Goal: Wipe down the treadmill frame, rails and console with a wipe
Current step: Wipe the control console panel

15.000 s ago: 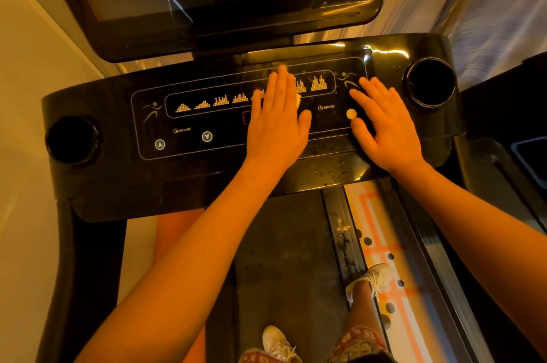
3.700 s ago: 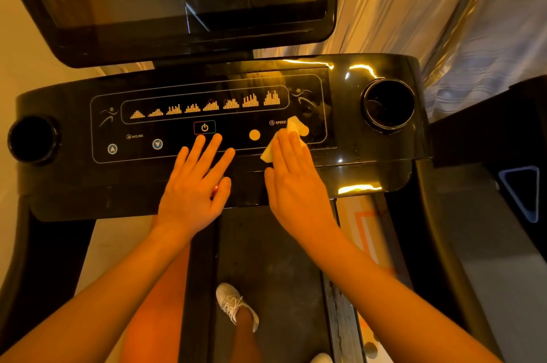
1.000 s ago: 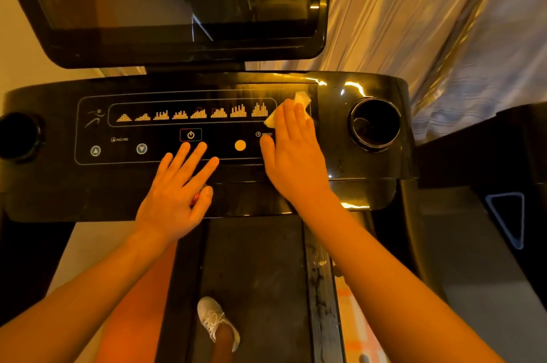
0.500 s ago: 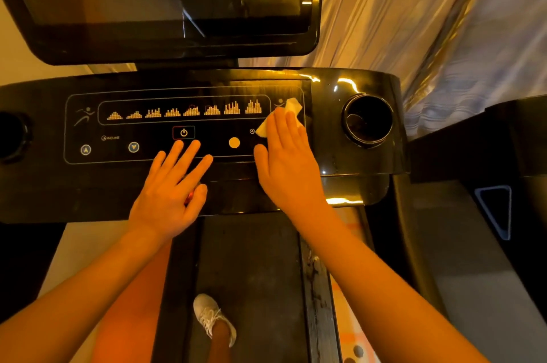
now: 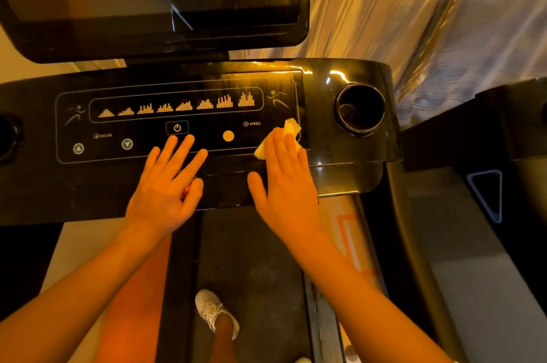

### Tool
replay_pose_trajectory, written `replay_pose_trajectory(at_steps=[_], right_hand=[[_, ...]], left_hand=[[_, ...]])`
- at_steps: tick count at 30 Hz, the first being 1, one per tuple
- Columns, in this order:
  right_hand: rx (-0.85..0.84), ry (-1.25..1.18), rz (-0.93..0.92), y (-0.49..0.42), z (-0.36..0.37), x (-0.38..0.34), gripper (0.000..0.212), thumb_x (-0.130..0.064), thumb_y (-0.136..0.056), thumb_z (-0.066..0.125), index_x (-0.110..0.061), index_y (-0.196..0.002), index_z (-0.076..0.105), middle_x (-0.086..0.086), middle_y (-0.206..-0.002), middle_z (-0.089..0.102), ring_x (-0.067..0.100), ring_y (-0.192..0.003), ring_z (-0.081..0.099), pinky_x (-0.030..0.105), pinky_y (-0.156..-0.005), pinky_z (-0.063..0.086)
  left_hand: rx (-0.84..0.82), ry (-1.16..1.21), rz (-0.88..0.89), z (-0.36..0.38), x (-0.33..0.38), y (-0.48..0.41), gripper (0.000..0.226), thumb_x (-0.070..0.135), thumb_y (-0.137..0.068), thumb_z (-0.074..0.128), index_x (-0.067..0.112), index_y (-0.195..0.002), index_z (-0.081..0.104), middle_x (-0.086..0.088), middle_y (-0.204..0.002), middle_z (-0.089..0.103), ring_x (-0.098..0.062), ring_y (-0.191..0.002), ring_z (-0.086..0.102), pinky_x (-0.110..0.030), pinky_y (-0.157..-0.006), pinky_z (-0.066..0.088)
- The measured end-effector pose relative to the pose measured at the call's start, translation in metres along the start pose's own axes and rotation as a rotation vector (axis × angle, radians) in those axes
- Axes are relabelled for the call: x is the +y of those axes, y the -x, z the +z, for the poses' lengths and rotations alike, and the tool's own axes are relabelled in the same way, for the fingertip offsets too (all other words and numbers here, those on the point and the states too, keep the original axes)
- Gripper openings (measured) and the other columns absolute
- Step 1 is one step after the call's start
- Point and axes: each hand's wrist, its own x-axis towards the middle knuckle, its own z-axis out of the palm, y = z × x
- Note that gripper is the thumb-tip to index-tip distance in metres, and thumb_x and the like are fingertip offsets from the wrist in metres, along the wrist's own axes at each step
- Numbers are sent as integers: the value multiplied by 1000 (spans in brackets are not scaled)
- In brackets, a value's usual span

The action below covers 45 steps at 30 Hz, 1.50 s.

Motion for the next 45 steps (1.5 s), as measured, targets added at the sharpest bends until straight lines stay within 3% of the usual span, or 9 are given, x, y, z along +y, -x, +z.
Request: replay_pose_trajectory(at_steps=[5, 12, 19, 22, 25, 29, 37, 45], right_hand=[[-16, 16, 13, 58, 12, 7, 72, -48, -105, 37, -14, -164, 15, 4, -172, 7, 17, -158, -7, 36, -126, -6], [23, -21, 44, -22, -1, 4, 70, -45, -106, 36, -10, -163, 16, 9, -171, 11, 24, -159, -1, 41, -128, 0], [-15, -4, 49, 65, 16, 9, 70, -49, -106, 34, -15, -164, 14, 2, -172, 3, 17, -158, -8, 41, -128, 2], [3, -22, 87, 29, 7, 2, 69, -49, -106, 30, -13, -163, 17, 5, -172, 8, 20, -159, -2, 41, -129, 3], [85, -25, 61, -44, -13, 0, 63, -46, -105, 35, -10, -157, 31, 8, -165, 28, 25, -154, 20, 46, -128, 15], [68, 36, 60, -127, -36, 10, 65, -46, -106, 37, -8, -158, 29, 13, -167, 24, 30, -156, 15, 45, -126, 9], [87, 22, 6, -67, -23, 14, 63, -46, -103, 41, -9, -153, 35, 9, -162, 30, 27, -151, 25, 46, -123, 26], [78, 60, 14, -143, -41, 14, 65, -50, -100, 33, -9, -149, 40, 12, -158, 37, 31, -148, 30, 50, -120, 29]], left_hand=[[5, 6, 12, 0, 0, -1, 50, 33, -102, 42, 14, -148, 47, -12, -162, 32, -30, -155, 18, -44, -127, 6], [3, 2, 10, -1, 1, -1, 51, 33, -102, 41, 15, -149, 46, -11, -163, 30, -29, -155, 16, -43, -127, 4], [-2, -5, 3, -1, 1, -1, 50, 34, -102, 41, 16, -149, 46, -10, -163, 30, -29, -155, 17, -44, -127, 6], [-2, -5, 5, -1, 1, -1, 50, 34, -102, 41, 16, -149, 46, -10, -163, 31, -29, -155, 18, -44, -127, 7], [-6, -11, 5, -2, 2, 0, 51, 35, -102, 40, 16, -149, 47, -10, -163, 31, -29, -155, 17, -42, -128, 5], [-5, -10, 5, -3, 2, -1, 51, 35, -102, 40, 15, -148, 47, -11, -162, 32, -30, -155, 19, -41, -128, 5], [-8, -14, 0, -3, 1, -1, 51, 35, -101, 40, 17, -149, 46, -9, -162, 31, -29, -155, 19, -42, -127, 7], [-27, -14, -7, -3, 2, -1, 51, 35, -101, 40, 18, -149, 46, -9, -163, 31, -29, -154, 20, -43, -127, 9]])
